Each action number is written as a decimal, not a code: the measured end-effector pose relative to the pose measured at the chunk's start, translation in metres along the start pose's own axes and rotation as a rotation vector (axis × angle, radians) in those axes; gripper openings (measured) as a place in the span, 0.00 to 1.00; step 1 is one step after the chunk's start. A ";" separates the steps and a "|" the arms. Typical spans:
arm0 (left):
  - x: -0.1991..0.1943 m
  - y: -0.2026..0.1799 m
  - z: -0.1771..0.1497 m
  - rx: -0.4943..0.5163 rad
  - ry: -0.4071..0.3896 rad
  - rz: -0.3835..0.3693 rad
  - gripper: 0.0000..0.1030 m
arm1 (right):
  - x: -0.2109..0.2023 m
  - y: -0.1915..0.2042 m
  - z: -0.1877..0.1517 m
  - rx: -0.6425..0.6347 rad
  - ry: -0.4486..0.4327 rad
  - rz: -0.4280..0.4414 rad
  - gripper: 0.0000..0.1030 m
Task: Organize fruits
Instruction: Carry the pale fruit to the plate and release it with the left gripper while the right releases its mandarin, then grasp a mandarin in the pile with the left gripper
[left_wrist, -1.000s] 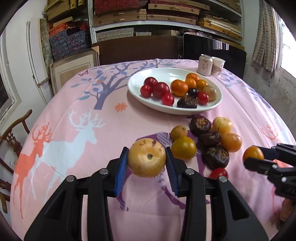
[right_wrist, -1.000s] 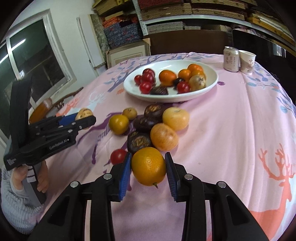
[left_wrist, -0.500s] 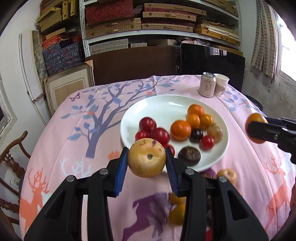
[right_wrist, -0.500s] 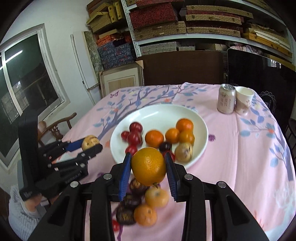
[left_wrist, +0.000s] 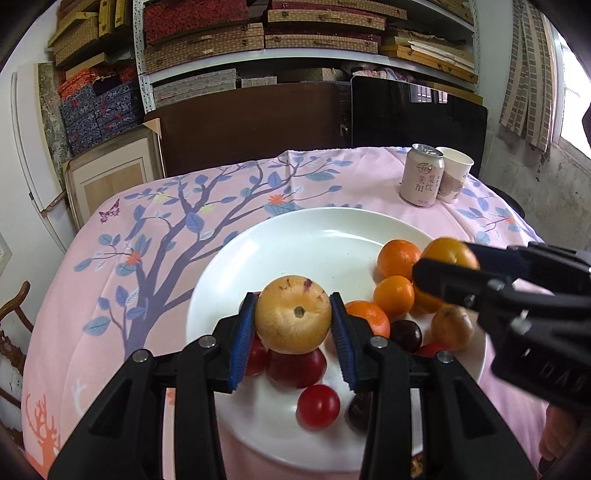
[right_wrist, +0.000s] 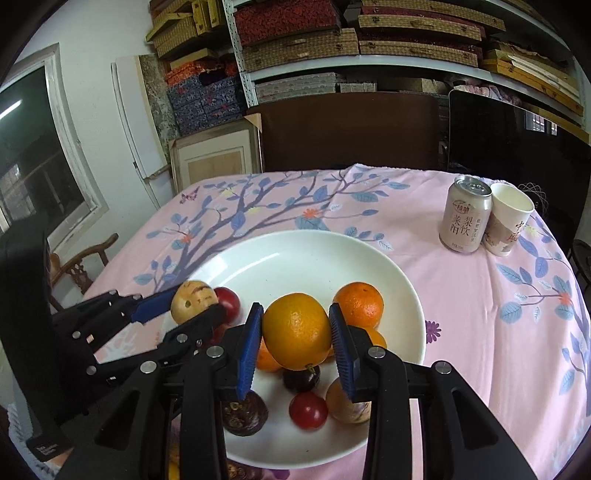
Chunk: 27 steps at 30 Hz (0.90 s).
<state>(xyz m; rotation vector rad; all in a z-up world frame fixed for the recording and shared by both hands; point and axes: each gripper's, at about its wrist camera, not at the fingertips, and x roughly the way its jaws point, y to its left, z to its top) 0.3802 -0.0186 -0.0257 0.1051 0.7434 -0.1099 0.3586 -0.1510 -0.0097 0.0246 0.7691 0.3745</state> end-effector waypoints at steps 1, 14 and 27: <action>0.004 -0.001 0.000 0.004 0.004 0.000 0.38 | 0.003 0.000 -0.001 -0.002 0.007 -0.002 0.36; -0.025 -0.005 -0.015 0.034 -0.031 0.038 0.66 | -0.045 -0.006 -0.013 0.028 -0.065 -0.019 0.55; -0.106 0.001 -0.126 -0.007 0.047 -0.031 0.73 | -0.104 -0.011 -0.125 0.086 -0.035 0.031 0.60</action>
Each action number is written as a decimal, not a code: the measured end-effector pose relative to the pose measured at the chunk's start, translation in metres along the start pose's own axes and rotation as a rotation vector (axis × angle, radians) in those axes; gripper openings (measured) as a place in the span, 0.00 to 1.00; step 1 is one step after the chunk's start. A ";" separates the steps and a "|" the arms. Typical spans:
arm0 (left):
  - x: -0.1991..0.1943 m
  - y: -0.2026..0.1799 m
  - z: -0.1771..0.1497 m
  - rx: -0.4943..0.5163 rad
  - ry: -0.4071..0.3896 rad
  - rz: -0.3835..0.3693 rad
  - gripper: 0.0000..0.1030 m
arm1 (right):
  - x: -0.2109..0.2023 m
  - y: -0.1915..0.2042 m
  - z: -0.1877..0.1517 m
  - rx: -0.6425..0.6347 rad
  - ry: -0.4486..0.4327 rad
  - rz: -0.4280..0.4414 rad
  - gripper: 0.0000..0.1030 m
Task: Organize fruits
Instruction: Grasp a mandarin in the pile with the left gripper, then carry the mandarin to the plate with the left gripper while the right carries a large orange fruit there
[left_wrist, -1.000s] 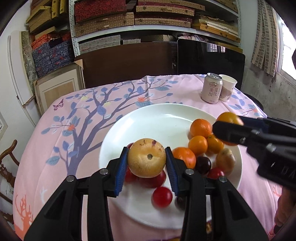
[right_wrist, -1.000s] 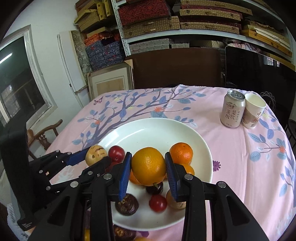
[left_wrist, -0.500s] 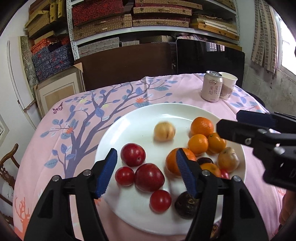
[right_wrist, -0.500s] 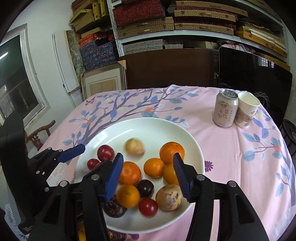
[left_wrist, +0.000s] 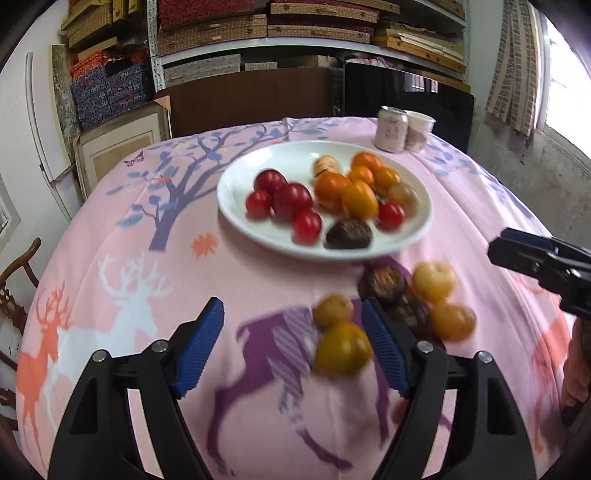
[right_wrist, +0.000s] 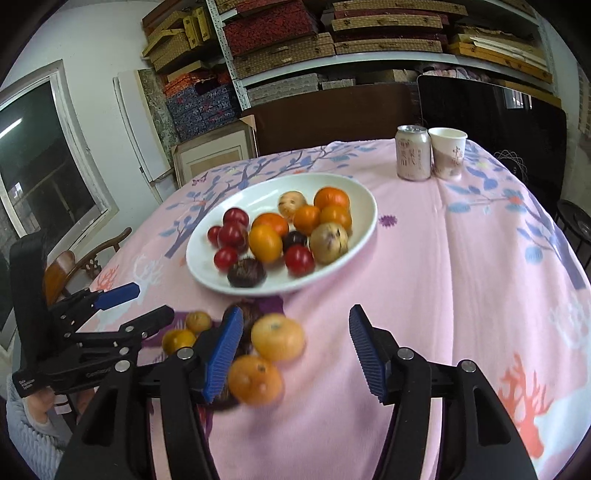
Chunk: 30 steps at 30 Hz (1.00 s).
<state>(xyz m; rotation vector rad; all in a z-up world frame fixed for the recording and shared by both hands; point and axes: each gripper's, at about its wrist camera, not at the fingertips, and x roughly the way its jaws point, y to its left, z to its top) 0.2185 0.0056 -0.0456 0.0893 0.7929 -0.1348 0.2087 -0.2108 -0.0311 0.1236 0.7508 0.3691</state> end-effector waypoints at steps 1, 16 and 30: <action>-0.003 -0.005 -0.009 0.010 0.008 -0.003 0.73 | -0.001 -0.001 -0.005 0.002 0.004 0.006 0.60; 0.027 -0.017 -0.022 0.037 0.102 -0.101 0.37 | 0.017 0.017 -0.032 -0.059 0.111 0.058 0.60; 0.028 -0.019 -0.020 0.040 0.105 -0.115 0.36 | 0.041 0.025 -0.034 -0.052 0.176 0.091 0.44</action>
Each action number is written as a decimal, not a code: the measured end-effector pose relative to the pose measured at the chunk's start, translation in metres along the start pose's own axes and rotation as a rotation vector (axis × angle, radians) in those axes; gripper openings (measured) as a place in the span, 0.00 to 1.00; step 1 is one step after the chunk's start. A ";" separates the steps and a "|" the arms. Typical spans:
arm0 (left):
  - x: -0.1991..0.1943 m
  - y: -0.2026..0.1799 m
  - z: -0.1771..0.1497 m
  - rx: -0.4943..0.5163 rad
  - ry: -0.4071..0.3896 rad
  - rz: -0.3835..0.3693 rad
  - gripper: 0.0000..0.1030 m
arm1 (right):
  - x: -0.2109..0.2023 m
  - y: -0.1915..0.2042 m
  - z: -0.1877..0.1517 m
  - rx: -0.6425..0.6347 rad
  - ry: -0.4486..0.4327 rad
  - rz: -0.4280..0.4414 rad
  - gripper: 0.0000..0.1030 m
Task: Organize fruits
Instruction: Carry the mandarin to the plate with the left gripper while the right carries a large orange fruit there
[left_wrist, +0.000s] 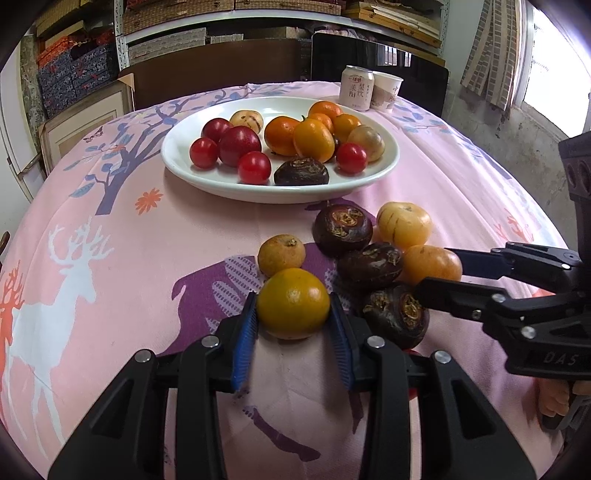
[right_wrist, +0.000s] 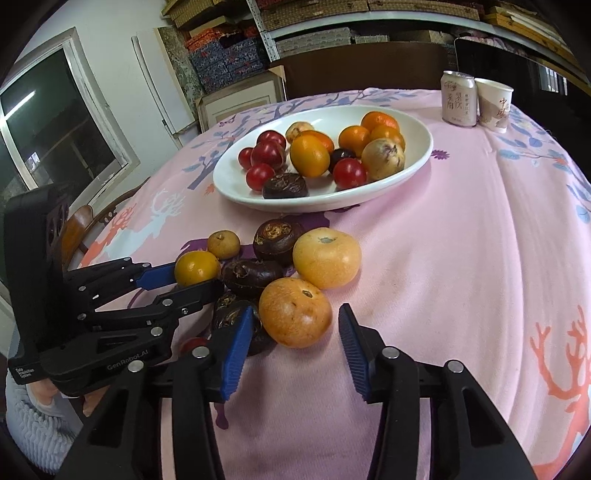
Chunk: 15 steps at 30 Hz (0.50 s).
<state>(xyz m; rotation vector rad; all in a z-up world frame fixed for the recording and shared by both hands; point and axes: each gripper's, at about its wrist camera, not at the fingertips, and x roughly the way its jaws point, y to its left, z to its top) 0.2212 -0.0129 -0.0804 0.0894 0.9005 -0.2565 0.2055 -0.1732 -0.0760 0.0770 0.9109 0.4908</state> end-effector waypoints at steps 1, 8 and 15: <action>0.000 0.000 0.000 -0.001 0.000 -0.001 0.36 | 0.000 0.000 0.000 -0.003 -0.005 0.001 0.43; -0.005 0.001 -0.001 -0.007 -0.023 0.015 0.35 | -0.002 0.001 -0.001 -0.017 -0.017 -0.010 0.40; -0.026 0.009 0.004 -0.045 -0.085 0.045 0.35 | -0.022 -0.007 -0.002 0.017 -0.084 -0.001 0.40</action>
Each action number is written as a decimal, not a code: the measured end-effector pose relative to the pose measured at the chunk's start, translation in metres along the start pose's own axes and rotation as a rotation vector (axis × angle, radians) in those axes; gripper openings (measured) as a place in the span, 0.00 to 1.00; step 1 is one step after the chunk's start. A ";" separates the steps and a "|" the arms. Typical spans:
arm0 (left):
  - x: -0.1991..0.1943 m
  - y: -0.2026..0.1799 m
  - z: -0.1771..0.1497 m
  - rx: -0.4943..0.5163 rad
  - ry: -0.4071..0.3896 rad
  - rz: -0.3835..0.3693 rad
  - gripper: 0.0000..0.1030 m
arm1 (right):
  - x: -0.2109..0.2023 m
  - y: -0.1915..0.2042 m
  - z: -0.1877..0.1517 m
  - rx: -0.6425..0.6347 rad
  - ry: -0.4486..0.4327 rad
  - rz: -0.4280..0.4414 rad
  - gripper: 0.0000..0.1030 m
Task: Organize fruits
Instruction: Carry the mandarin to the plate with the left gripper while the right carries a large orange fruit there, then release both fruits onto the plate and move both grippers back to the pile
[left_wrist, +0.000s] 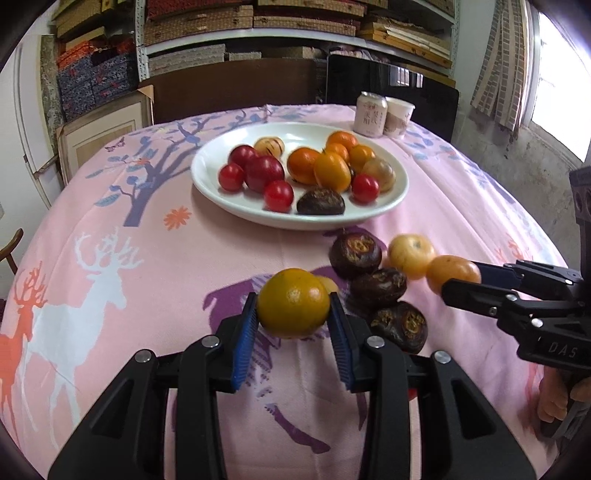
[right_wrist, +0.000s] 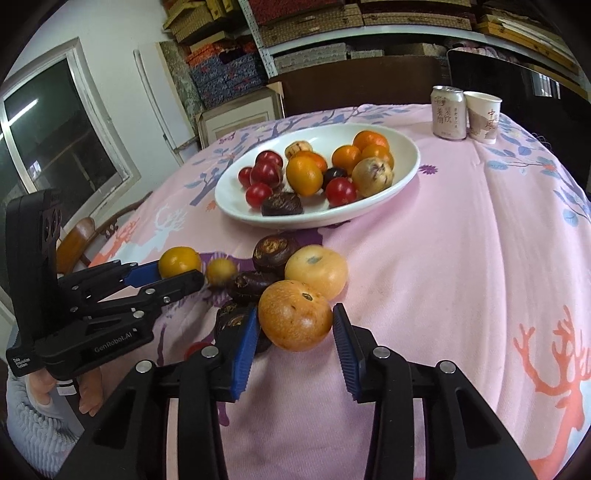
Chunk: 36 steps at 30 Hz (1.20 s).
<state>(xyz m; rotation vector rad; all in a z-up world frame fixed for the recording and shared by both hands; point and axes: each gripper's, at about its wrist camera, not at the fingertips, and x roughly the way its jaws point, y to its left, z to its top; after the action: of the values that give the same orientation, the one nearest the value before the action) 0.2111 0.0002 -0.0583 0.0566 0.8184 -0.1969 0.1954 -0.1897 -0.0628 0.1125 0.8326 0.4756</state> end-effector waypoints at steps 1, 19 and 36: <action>-0.003 0.002 0.004 -0.008 -0.007 0.002 0.35 | -0.003 -0.002 0.001 0.009 -0.012 -0.001 0.40; 0.067 0.021 0.133 -0.020 -0.040 0.042 0.35 | 0.038 -0.020 0.147 0.021 -0.104 -0.062 0.40; 0.081 0.026 0.139 -0.043 -0.052 0.049 0.55 | 0.051 -0.030 0.159 0.066 -0.121 -0.073 0.53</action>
<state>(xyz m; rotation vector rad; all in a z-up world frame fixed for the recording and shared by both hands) 0.3703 -0.0041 -0.0235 0.0306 0.7680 -0.1339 0.3521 -0.1792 0.0013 0.1694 0.7310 0.3690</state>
